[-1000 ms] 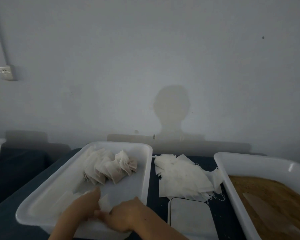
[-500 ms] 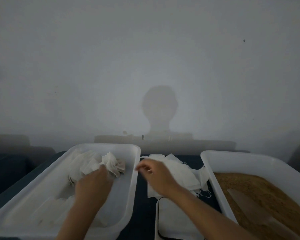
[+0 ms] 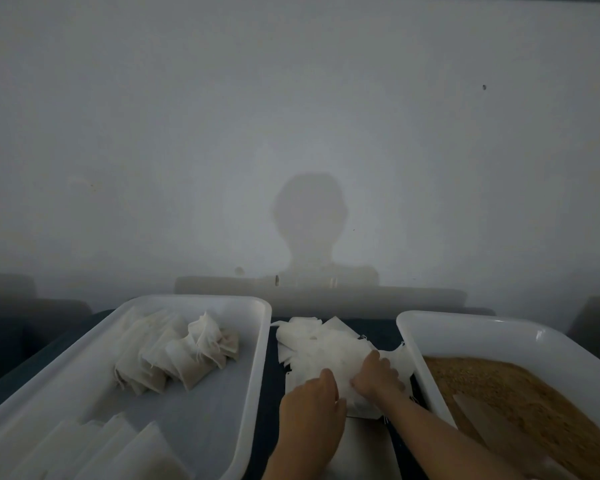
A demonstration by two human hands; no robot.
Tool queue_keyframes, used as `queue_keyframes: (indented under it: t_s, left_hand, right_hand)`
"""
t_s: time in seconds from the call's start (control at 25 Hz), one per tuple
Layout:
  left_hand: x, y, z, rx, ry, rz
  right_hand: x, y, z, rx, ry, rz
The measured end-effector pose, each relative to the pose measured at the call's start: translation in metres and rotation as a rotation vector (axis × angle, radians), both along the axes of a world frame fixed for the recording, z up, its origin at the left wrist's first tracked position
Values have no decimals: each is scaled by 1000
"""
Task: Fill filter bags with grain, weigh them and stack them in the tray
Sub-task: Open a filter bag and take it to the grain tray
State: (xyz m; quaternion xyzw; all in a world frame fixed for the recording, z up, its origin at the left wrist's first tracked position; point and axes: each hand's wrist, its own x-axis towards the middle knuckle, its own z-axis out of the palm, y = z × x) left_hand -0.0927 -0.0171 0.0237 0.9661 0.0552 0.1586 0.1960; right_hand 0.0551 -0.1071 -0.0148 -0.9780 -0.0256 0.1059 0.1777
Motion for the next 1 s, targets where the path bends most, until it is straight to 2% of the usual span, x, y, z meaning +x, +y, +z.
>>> queue_keyframes:
  t_s: [0.24,0.4,0.6,0.68,0.84,1.0]
  left_hand:
    - [3,10,-14,9,40,15]
    - [5,11,-14,9,-12,-4]
    - [8,-3,-5,-153,-110,-91]
    - [10,-13,-5,-175,-138,-85]
    - [8,-26,-20,-170,-121,-74]
    - [1,-19,-27,-129,-72,-38]
  right_hand:
    - [0,-8,7,-70,-187,93]
    - [-6,-14,45,-188,-459,149]
    - [-13,-38,78,-33,-643,203]
    - [-23,-42,75,-139,-763,295]
    - [-23,-25,51,-351,-774,524]
    - [-15,-8,27,-381,-635,547]
